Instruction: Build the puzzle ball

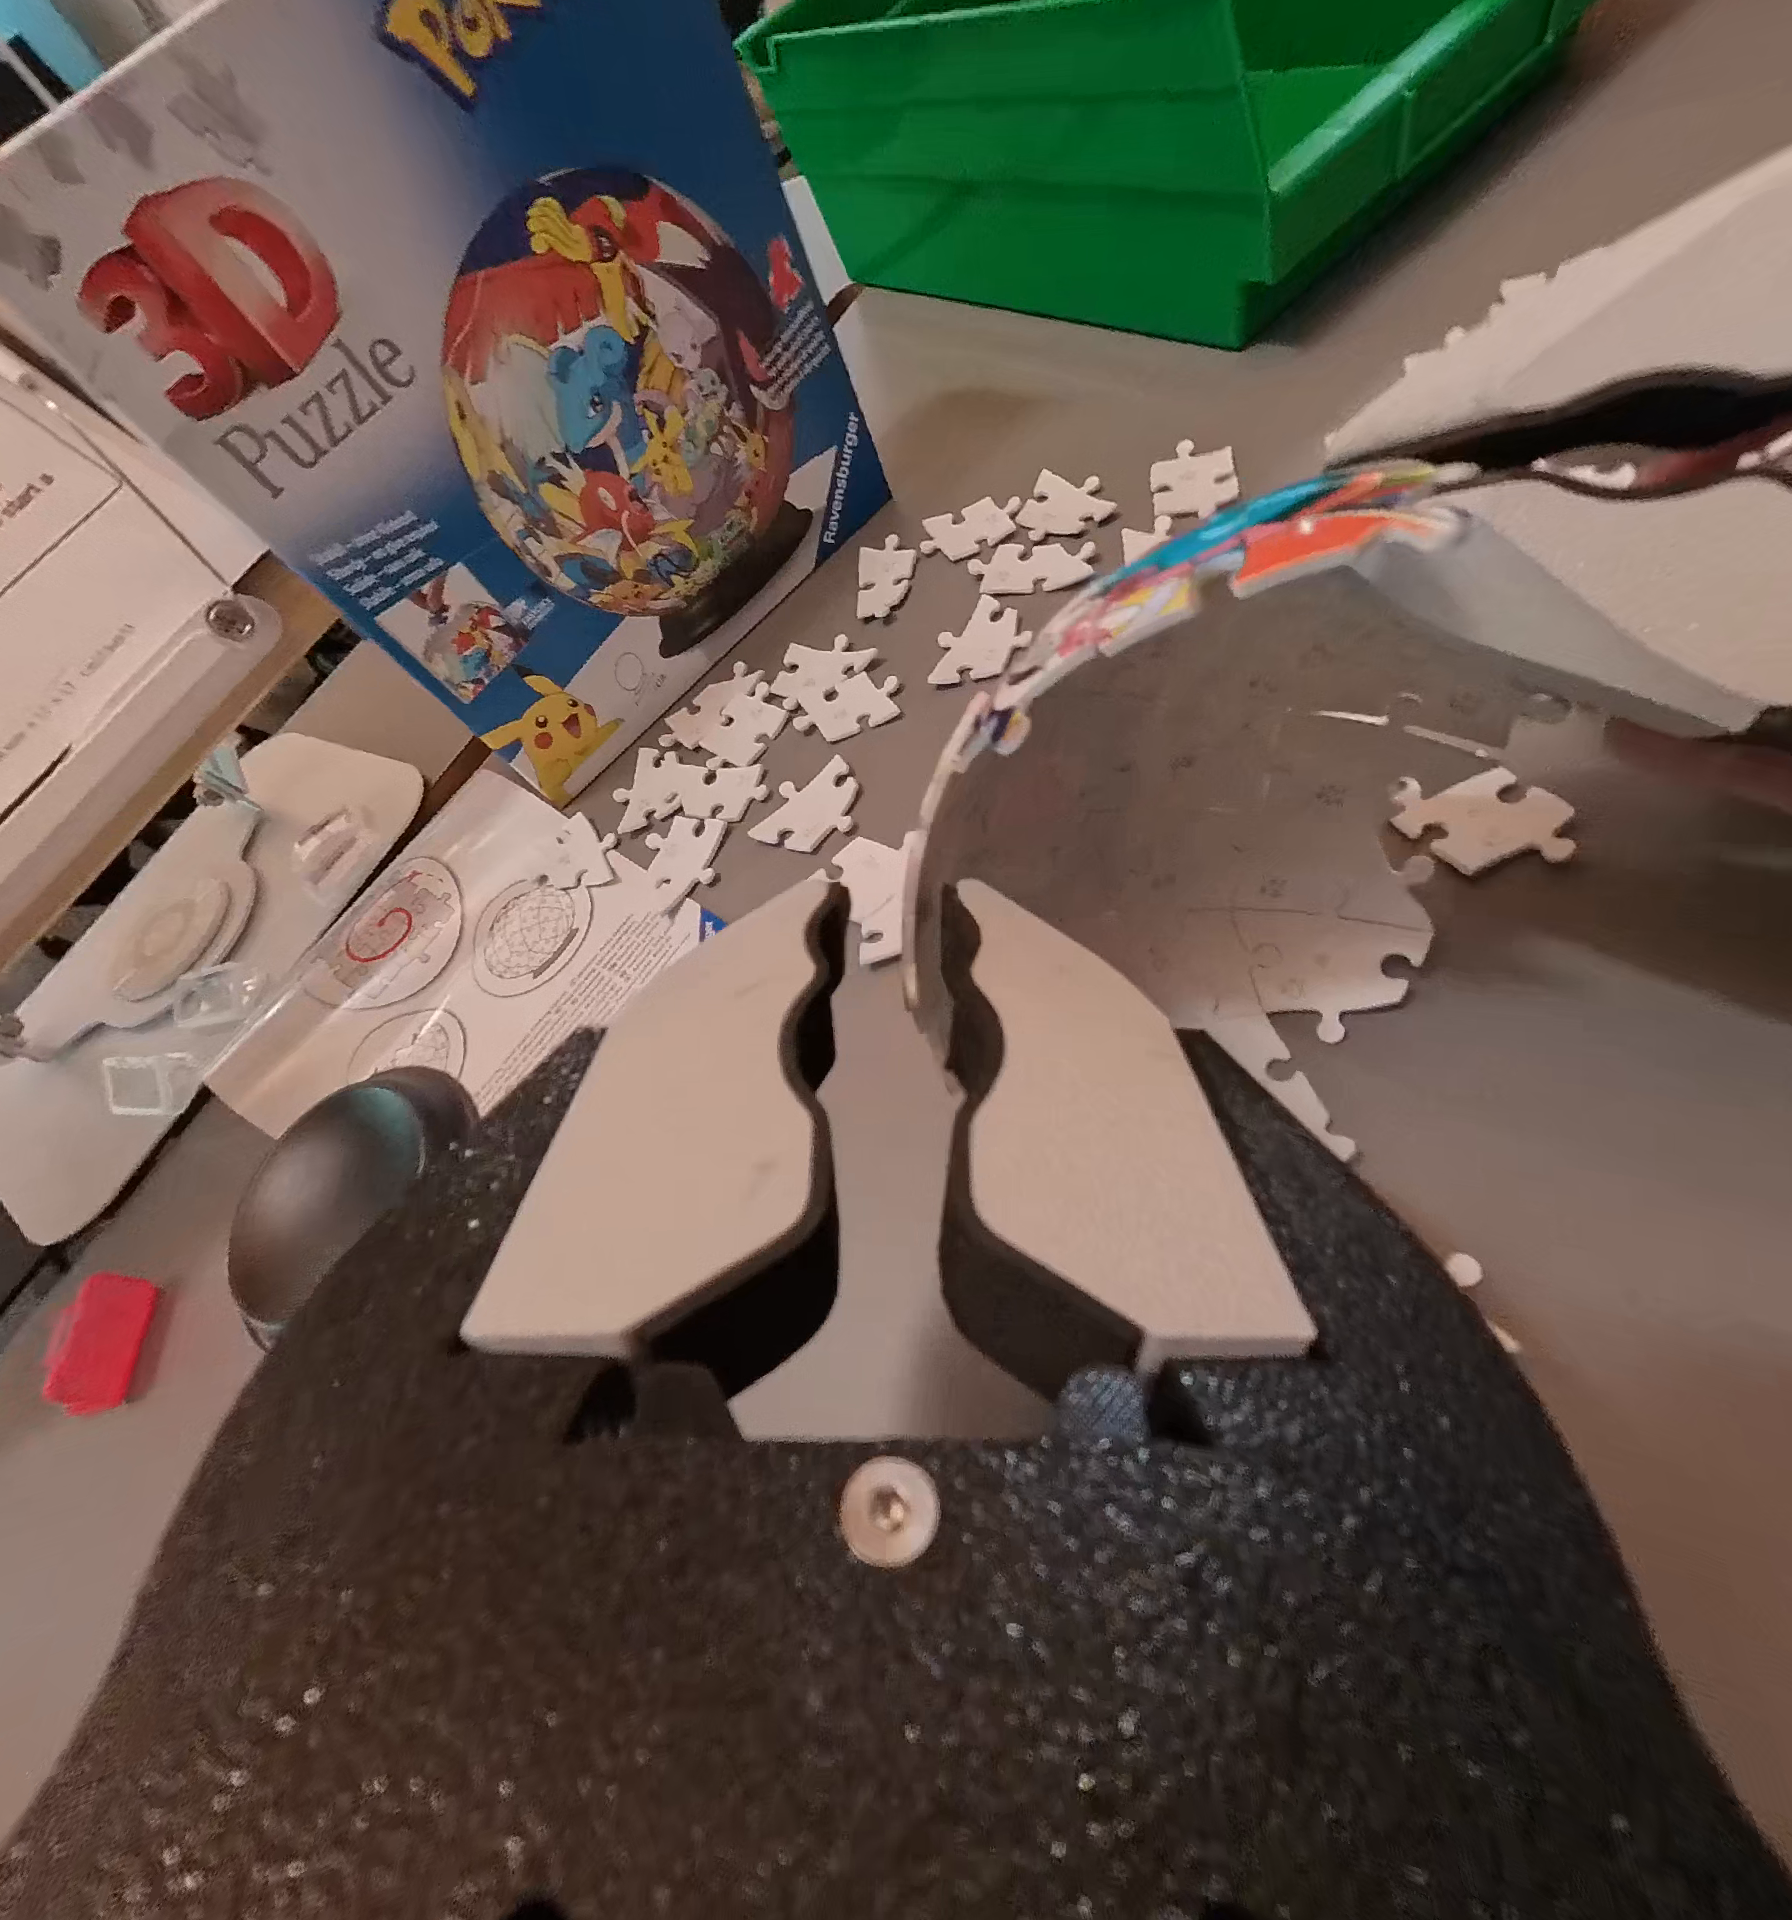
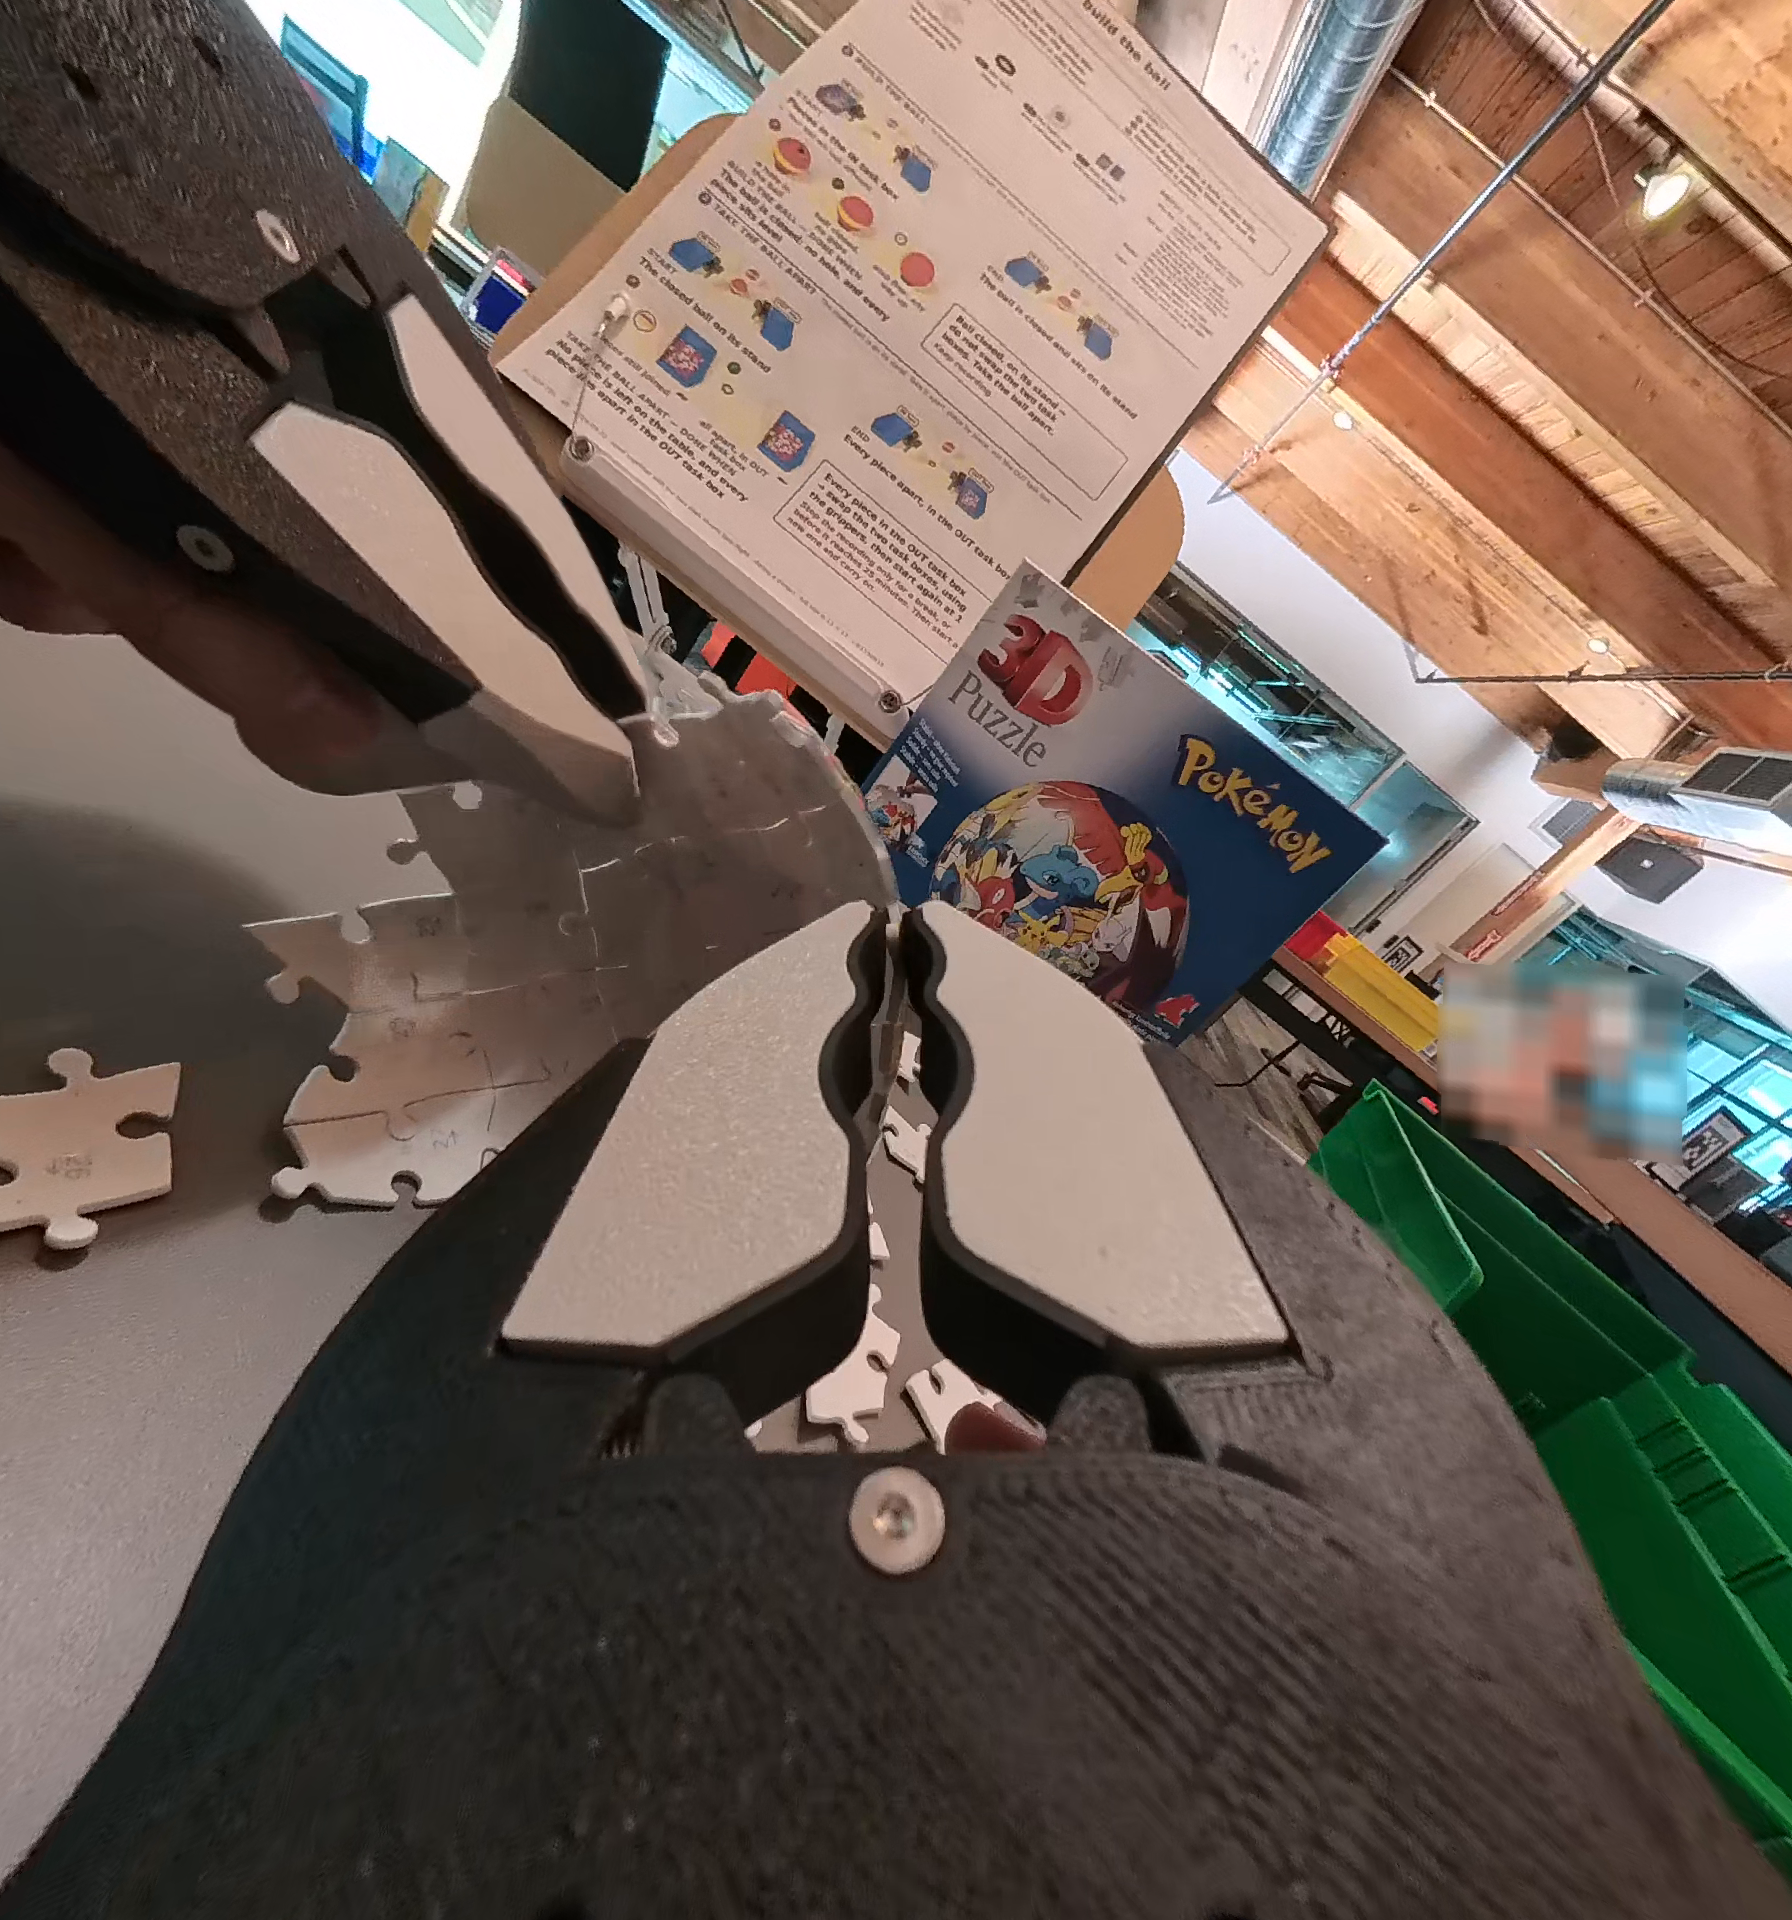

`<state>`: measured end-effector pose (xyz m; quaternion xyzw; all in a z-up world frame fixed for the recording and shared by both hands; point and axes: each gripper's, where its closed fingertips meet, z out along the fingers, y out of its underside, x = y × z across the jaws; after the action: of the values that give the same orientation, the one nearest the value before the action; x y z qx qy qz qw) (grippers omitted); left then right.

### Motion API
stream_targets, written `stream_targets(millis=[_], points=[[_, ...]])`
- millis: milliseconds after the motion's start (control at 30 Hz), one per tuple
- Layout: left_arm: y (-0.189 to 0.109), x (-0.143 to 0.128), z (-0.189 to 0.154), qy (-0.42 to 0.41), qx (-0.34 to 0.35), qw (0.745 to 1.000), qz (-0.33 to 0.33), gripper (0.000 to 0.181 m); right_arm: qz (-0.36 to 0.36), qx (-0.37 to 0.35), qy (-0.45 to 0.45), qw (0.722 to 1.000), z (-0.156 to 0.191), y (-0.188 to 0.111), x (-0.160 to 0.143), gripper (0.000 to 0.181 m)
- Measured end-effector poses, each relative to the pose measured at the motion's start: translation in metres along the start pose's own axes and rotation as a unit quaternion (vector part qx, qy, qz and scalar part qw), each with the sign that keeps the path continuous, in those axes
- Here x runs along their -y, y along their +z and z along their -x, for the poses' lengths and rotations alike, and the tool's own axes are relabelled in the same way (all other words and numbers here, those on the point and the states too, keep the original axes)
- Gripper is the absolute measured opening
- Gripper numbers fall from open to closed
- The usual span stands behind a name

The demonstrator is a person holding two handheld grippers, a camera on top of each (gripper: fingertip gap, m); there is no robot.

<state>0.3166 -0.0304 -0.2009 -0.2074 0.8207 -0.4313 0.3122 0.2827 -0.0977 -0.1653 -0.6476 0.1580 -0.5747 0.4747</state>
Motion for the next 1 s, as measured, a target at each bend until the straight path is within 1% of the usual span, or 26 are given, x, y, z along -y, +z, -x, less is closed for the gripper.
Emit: stream_targets(millis=[100, 167, 233, 300, 367, 400, 467, 600, 700, 833, 1000], points=[[-0.013, 0.003, 0.005, -0.040, 0.017, 0.999, -0.011, 0.034, 0.001, -0.003, -0.003, 1.000, 0.000, 0.000, 0.000, 0.003], [-0.031, 0.004, 0.007, -0.074, 0.038, 0.996, -0.021, 0.039, 0.003, -0.006, -0.005, 1.000, -0.001, 0.000, 0.000, 0.003], [-0.052, 0.000, -0.001, -0.110, 0.055, 0.992, -0.020, 0.040, 0.003, -0.007, -0.007, 1.000, -0.001, -0.001, 0.000, 0.003], [-0.066, -0.022, -0.021, -0.165, 0.060, 0.984, 0.031, 0.040, 0.005, -0.009, -0.009, 1.000, -0.001, 0.000, 0.000, 0.004], [-0.071, -0.048, -0.053, -0.195, 0.038, 0.975, 0.097, 0.044, 0.004, -0.010, -0.010, 1.000, -0.001, 0.000, 0.001, 0.004], [-0.071, -0.058, -0.066, -0.201, 0.033, 0.971, 0.122, 0.048, 0.003, -0.010, -0.011, 1.000, 0.000, 0.000, 0.001, 0.004], [-0.066, -0.066, -0.085, -0.212, 0.026, 0.966, 0.147, 0.052, 0.001, -0.010, -0.015, 1.000, 0.001, 0.000, 0.002, 0.004], [-0.049, -0.074, -0.094, -0.200, 0.036, 0.961, 0.188, 0.056, 0.000, -0.010, -0.017, 1.000, 0.001, -0.001, 0.002, 0.004], [-0.040, -0.072, -0.094, -0.209, 0.037, 0.959, 0.188, 0.053, -0.003, -0.009, -0.016, 1.000, 0.001, -0.001, 0.003, 0.004], [-0.036, -0.070, -0.096, -0.228, 0.018, 0.956, 0.184, 0.037, -0.005, -0.007, -0.013, 1.000, 0.001, -0.001, 0.003, 0.004], [-0.037, -0.071, -0.096, -0.222, 0.008, 0.958, 0.182, 0.036, -0.007, -0.006, -0.011, 1.000, 0.001, -0.001, 0.003, 0.004]])
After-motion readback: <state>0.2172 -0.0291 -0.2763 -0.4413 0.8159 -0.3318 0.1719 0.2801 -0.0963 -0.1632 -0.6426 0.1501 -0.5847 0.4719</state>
